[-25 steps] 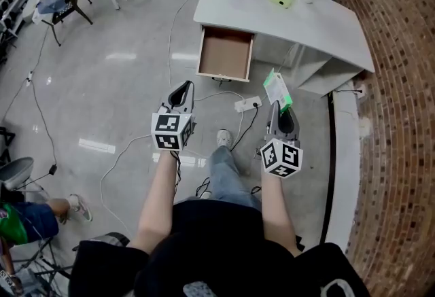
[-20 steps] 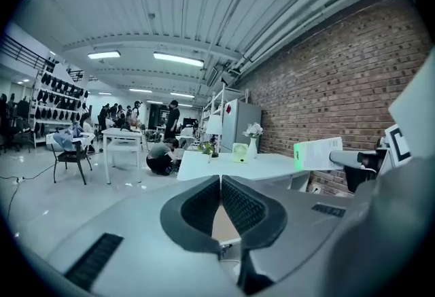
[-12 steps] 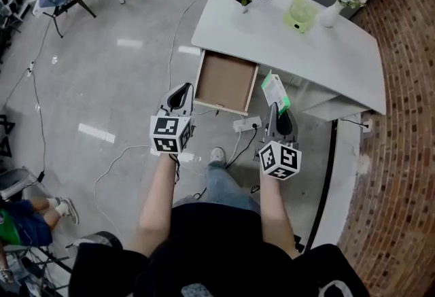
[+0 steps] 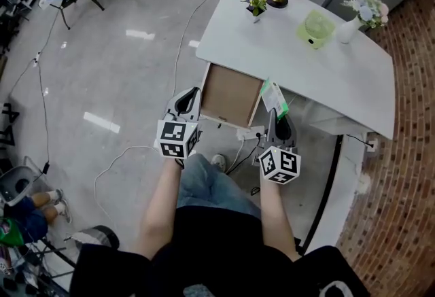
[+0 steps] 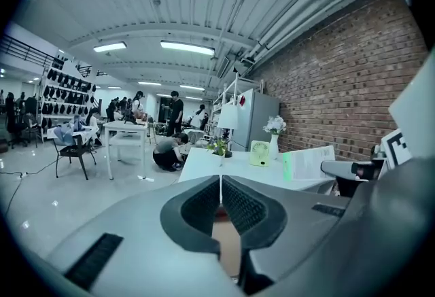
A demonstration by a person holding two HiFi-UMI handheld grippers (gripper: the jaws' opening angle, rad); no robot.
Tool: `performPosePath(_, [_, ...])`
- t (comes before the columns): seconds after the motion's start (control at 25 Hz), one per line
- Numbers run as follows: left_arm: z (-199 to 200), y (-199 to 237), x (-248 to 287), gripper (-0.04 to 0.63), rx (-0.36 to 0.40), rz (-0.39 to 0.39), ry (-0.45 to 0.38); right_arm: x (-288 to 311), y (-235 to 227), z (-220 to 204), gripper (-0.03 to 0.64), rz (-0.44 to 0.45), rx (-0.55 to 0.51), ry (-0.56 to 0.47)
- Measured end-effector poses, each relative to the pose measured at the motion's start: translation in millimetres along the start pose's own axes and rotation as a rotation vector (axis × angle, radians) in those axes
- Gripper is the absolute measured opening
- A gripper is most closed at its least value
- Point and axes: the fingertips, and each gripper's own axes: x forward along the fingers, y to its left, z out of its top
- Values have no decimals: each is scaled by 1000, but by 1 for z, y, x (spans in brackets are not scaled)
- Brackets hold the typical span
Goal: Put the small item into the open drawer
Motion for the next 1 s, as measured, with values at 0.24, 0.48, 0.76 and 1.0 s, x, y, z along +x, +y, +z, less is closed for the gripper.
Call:
performPosePath(0.24, [-12, -2, 22, 28, 17, -63, 52, 17, 4, -9, 83, -5, 5, 31])
performPosePath(0.48, [-23, -3, 52, 28, 19, -100, 107, 36, 13, -30, 83, 15, 5, 93])
performPosePath(0.76, [-82, -1, 93, 28, -4, -135, 199, 63, 13, -101, 83, 47, 8, 235])
performPosePath(1.0, [-148, 10, 138, 26, -45, -156, 262, 108, 10, -170, 83, 85, -1, 328])
